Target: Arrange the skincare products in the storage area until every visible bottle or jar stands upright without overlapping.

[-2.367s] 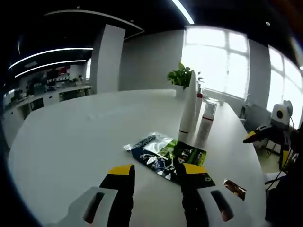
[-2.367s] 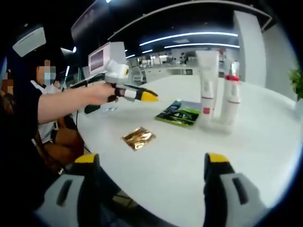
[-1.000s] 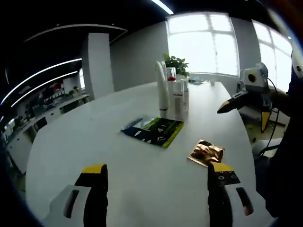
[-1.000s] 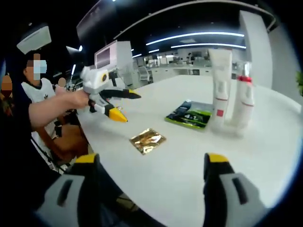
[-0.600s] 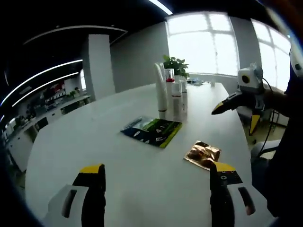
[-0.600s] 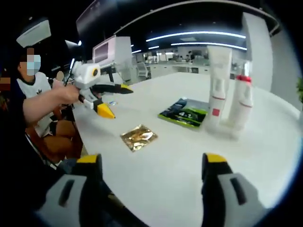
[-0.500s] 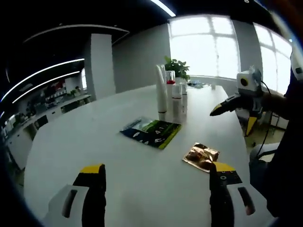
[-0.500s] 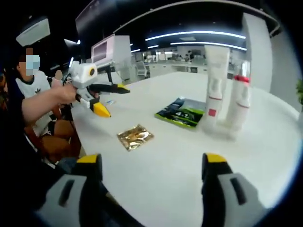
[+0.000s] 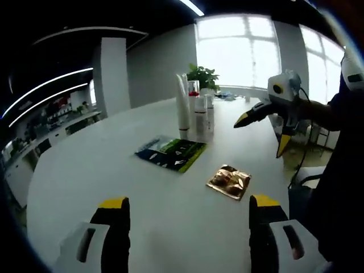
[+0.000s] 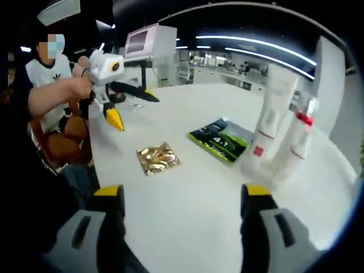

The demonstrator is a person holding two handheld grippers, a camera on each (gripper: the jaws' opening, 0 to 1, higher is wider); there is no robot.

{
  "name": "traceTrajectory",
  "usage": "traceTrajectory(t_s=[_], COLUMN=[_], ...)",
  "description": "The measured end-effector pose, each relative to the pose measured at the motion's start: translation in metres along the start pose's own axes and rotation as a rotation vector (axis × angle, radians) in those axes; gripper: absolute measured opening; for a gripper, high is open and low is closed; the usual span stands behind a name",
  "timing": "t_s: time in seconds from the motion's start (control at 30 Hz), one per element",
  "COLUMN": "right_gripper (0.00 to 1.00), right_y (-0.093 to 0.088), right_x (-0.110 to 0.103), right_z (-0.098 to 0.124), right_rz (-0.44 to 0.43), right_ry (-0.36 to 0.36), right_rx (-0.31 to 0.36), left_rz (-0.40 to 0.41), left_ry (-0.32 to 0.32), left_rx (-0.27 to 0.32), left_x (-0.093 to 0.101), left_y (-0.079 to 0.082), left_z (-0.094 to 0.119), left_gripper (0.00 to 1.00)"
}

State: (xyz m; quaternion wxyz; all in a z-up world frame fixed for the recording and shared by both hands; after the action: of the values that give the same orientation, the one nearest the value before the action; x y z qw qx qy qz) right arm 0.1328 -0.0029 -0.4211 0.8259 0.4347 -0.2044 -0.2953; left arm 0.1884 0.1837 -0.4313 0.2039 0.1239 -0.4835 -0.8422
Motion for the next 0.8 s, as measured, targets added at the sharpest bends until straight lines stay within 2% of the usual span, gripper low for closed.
traceTrajectory(t_s=[0.07,0.23,0.33,0.37,0.6,0.8], right_gripper=[0.84,0.84,0.84,0.84,0.82,0.78], right_y=[0.0,-0.003,-0.004,-0.004,-0.004,0.0], right_x=[-0.002,-0.006,-0.008,-0.009,-0.009,-0.009], right_z=[-0.004,-0.011,-0.013,-0.014,-0.017,-0.019], right_rz=[0.003,0.001,-0.003,-0.004,-0.016,-0.023], right_ry=[0.009,0.024,0.031,0.033,0.036,0.034], right_rx=[-0.004,-0.008,-0.009,-0.01,0.0,0.018], left_rz=[0.005,0.031,0.05,0.055,0.046,0.046], left_ry=[-0.016,-0.063,-0.11,-0.119,-0.166,-0.171], left_rx=[-0.006,-0.004,-0.031,-0.043,-0.062,-0.079], left_x=[0.003,0.013,0.021,0.022,0.037,0.038], left_y=[-0.001,0.002,0.001,0.0,0.004,0.002], left_z=[-0.001,-0.003,-0.007,-0.008,-0.02,-0.023], left_gripper=[0.68,0.54,0.35,0.32,0.26,0.25])
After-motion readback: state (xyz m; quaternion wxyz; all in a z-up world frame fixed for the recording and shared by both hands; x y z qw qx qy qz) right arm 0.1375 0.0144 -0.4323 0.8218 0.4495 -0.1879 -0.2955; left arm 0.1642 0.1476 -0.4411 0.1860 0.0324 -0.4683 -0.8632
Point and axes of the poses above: the point that each gripper's makers call its tool centre point, and the gripper's own axes: z roughly backward along the fingers, x roughly to its right, y roughly out of its top, the point moved 2 cm from there along z, roughly backward along the fingers, and after that the axes turned 3 degrees about y, right-handed, at the moved point
